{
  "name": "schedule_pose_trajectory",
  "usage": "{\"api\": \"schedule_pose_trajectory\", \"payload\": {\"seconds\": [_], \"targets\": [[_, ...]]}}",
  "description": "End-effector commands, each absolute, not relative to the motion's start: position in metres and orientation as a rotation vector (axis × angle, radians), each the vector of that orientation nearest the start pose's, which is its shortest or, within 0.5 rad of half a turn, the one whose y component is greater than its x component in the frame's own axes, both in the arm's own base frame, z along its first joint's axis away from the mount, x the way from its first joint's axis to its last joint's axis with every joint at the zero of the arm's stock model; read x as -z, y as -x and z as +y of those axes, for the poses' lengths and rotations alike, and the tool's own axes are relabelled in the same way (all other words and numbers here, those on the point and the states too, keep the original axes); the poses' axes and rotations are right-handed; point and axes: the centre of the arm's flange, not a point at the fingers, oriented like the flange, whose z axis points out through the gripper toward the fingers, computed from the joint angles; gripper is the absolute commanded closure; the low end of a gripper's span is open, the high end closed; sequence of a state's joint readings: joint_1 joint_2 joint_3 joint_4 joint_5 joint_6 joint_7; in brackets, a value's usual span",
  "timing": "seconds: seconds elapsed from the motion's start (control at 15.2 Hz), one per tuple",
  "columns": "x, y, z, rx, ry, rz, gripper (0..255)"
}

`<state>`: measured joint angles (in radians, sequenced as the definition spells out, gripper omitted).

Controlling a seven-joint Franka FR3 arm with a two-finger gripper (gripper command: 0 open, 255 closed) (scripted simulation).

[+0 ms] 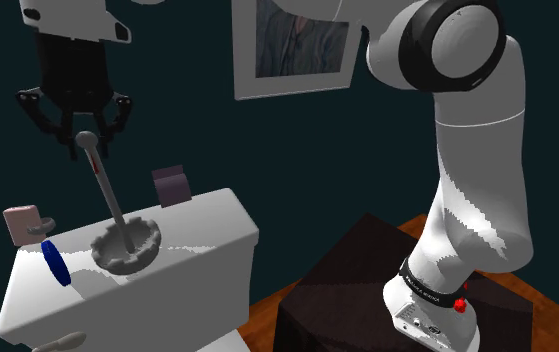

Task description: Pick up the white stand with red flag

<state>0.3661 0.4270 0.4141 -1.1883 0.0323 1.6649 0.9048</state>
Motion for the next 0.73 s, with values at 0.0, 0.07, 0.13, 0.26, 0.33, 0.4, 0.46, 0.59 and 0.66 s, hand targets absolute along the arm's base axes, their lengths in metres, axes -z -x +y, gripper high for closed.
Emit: {"api": "schedule_pose_trajectory", "payload": {"seconds": [0.0,0.07,0.13,0.26,0.33,0.4,0.46,0.59,0.66], "targets": [[-0.579,-0.524,0.435,-0.135,2.933,0.245,255],[-0.585,-0.524,0.435,-0.135,2.933,0.245,255],[-0.590,-0.524,0.435,-0.135,2.933,0.245,255],[-0.600,-0.524,0.435,-0.135,2.933,0.245,255],[-0.606,-0.524,0.435,-0.135,2.933,0.245,255],[-0.611,-0.524,0.435,-0.135,2.933,0.245,255],[-0.616,-0.524,0.435,-0.135,2.933,0.245,255],[-0.622,-0.524,0.435,-0.135,2.933,0.245,255],[-0.622,-0.524,0.435,-0.135,2.933,0.245,255]]}}
